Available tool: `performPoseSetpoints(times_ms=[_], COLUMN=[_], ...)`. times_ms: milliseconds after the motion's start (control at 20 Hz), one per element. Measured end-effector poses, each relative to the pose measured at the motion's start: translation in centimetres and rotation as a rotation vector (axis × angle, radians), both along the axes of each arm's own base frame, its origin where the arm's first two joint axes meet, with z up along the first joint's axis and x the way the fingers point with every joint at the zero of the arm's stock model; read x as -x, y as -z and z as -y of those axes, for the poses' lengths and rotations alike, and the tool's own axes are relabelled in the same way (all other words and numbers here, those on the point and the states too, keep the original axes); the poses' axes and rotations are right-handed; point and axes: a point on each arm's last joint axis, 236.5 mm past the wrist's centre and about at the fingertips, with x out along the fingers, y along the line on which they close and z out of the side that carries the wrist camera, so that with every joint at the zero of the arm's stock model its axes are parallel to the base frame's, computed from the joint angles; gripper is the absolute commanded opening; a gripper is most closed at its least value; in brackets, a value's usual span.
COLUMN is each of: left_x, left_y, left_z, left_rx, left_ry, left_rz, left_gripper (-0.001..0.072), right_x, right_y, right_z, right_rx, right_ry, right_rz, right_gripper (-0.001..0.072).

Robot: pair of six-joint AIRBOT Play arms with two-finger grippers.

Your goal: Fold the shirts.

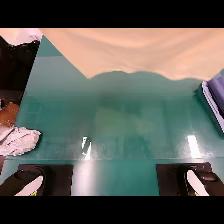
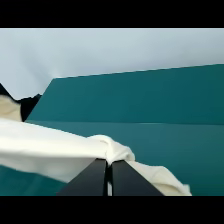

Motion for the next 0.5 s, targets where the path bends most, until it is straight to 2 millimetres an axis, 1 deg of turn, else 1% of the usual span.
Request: performPoseSetpoints(times_ms=[50, 100, 150, 250, 350, 400, 500], left_x=[0.9, 1.5, 1.7, 0.8, -1.0, -2.1, -3.9], left_y=[-0.5, -0.3, 0.4, 3.1, 7.8, 10.8, 17.8], left_z=[0.3, 0.7, 1.0, 1.6, 2.3, 2.5, 3.0], left_rx=[0.010, 0.011, 0.005, -0.014, -0.035, -0.046, -0.063], left_ry=[0.018, 0.038, 0.054, 0.076, 0.092, 0.097, 0.104], left_rz=[0.012, 0.006, -0.016, -0.099, -0.230, -0.312, -0.483], left_gripper=[0.0024, 0.0024, 0.0024, 0.0024, 0.0024, 0.0024, 0.0025], right_x=[0.1, 0.1, -0.2, -1.4, -3.0, -3.9, -5.9], right_y=[-0.7, -1.1, -1.3, -0.6, 1.4, 2.8, 6.1], right_z=[0.2, 0.3, 0.4, 0.6, 0.4, 0.0, -1.4], right_rx=[0.014, 0.026, 0.037, 0.050, 0.055, 0.054, 0.061], right_ry=[0.003, 0.004, 0.002, -0.014, -0.051, -0.081, -0.158], right_rz=[0.005, 0.002, -0.012, -0.071, -0.167, -0.225, -0.353], right_gripper=[0.0010, 0.0010, 0.0010, 0.0010, 0.0011, 0.0011, 0.0011])
